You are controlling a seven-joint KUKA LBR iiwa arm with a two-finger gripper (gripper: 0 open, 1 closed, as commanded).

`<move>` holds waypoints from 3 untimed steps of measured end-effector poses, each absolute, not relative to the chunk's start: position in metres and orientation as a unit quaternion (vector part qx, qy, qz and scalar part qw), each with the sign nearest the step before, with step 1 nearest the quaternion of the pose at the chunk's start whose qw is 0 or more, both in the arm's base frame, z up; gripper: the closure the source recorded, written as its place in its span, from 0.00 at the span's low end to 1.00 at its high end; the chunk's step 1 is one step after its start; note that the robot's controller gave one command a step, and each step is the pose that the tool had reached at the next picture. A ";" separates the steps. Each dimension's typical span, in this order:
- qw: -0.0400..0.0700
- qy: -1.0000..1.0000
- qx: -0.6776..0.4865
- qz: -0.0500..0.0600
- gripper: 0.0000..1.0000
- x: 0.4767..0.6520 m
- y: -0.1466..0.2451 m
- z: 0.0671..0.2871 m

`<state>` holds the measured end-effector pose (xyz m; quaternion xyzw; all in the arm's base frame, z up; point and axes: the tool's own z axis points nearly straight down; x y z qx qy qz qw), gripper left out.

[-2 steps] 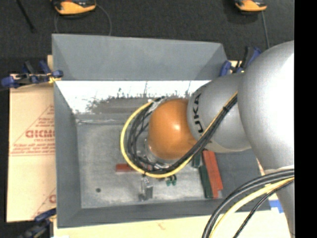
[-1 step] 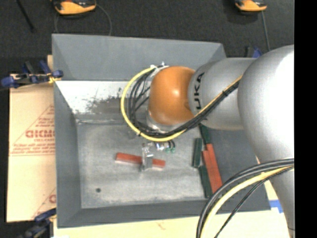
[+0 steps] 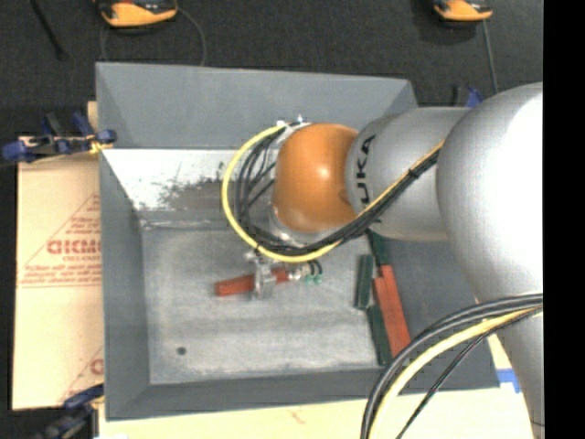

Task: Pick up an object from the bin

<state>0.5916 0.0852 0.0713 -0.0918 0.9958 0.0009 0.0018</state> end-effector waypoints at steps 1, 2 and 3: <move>0.006 0.993 -0.119 0.000 1.00 0.584 0.083 0.204; 0.001 0.991 -0.137 -0.001 1.00 0.578 0.036 0.190; 0.004 0.995 -0.103 0.002 1.00 0.614 0.105 0.184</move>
Offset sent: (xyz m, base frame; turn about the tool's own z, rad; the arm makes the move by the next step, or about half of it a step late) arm -0.0100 -0.0011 0.1266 -0.0580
